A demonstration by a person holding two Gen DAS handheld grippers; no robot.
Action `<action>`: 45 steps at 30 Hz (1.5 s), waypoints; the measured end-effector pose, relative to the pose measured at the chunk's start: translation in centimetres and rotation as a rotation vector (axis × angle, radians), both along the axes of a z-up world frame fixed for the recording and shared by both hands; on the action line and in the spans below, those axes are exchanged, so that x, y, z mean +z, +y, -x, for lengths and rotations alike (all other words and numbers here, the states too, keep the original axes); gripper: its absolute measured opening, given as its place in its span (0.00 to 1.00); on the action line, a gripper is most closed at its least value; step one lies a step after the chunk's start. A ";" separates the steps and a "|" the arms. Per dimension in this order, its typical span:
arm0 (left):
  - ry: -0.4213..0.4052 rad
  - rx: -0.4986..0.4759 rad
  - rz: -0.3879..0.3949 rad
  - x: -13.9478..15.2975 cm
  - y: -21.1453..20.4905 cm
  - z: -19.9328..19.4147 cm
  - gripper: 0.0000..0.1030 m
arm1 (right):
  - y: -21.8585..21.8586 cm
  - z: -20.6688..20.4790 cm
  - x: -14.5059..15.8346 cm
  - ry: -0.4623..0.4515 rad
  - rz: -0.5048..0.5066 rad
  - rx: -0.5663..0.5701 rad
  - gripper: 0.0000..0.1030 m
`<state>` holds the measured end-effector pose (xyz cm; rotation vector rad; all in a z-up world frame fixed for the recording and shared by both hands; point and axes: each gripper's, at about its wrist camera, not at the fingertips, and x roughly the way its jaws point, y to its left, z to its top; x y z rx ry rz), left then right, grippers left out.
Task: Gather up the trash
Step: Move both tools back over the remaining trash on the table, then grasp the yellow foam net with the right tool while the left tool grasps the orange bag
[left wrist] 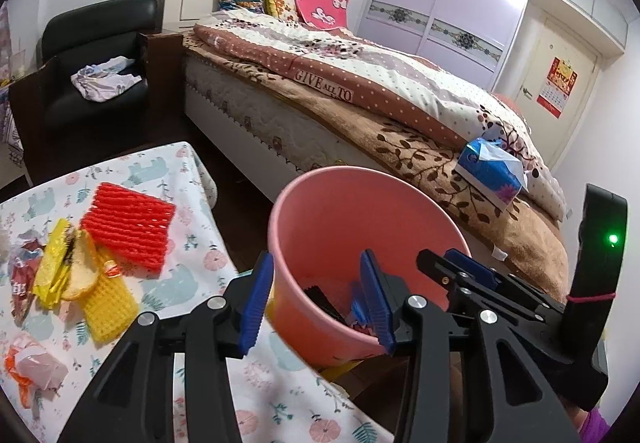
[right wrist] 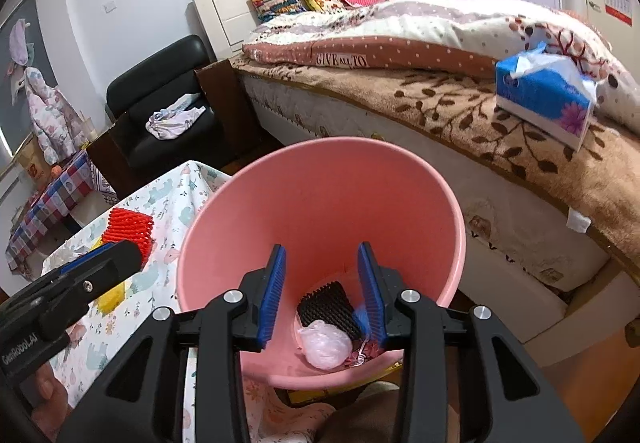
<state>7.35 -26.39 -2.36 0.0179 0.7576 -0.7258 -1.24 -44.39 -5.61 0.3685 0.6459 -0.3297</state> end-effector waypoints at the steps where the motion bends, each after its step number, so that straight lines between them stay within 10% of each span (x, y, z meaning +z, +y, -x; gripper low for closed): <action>1: -0.001 0.005 0.001 0.1 0.3 0.1 0.43 | 0.4 0.1 0.3 -0.006 0.008 0.006 0.37; 29: 0.007 0.366 -0.088 -1.4 22.2 -0.9 0.50 | 11.6 -1.2 2.4 -0.028 0.034 0.279 0.37; 45: 0.101 0.316 -0.131 -5.4 22.8 -3.3 0.52 | 15.5 -4.5 0.7 0.056 0.012 0.381 0.37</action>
